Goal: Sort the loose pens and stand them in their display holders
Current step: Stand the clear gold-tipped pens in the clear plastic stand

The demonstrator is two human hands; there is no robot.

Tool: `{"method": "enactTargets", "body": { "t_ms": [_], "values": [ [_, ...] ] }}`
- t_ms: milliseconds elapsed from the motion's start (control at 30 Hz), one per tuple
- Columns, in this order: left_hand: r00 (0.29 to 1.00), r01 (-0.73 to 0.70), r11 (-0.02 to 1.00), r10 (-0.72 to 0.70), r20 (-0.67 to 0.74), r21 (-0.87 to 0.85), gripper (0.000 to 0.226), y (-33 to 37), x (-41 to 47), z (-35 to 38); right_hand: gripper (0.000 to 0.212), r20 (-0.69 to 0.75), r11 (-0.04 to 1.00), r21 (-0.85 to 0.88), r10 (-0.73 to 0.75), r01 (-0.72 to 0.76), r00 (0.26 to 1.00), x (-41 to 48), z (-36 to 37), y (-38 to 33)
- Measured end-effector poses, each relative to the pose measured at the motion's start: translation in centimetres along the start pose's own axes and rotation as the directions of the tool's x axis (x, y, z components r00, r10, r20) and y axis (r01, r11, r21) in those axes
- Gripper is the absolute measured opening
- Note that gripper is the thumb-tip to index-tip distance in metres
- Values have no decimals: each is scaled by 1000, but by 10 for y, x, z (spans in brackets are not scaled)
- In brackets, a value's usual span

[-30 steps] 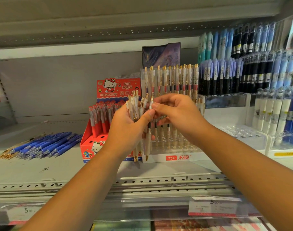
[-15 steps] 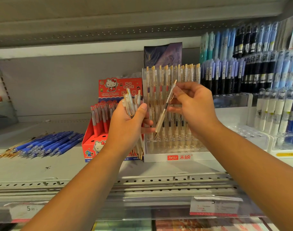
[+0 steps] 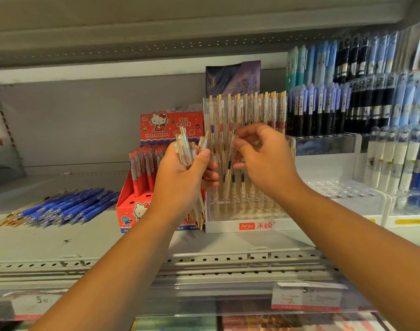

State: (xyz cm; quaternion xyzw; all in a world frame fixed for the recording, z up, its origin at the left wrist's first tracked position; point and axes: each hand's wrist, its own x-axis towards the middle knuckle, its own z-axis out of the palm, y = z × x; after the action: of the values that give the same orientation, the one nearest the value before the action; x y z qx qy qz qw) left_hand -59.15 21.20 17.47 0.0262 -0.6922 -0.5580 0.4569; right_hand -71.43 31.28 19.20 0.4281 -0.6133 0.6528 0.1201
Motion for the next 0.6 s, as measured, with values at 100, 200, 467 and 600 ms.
{"method": "enactTargets", "body": {
  "t_ms": [100, 200, 467, 600],
  "values": [
    [1000, -5, 1000, 5, -10, 20, 7, 0, 0, 0, 15, 35, 999, -53, -2, 4, 999, -1, 3, 4],
    [1000, -8, 1000, 9, -15, 24, 10, 0, 0, 0, 11, 78, 989, -151, 12, 0, 997, -1, 3, 7],
    [1000, 11, 1000, -11, 3, -5, 13, 1, -1, 1, 14, 149, 940, -339, 16, 36, 989, -3, 2, 7],
    [1000, 10, 1000, -10, 14, 2, 11, 1, -1, 1, 15, 153, 920, -387, -6, 65, 988, -2, 2, 5]
  ]
}}
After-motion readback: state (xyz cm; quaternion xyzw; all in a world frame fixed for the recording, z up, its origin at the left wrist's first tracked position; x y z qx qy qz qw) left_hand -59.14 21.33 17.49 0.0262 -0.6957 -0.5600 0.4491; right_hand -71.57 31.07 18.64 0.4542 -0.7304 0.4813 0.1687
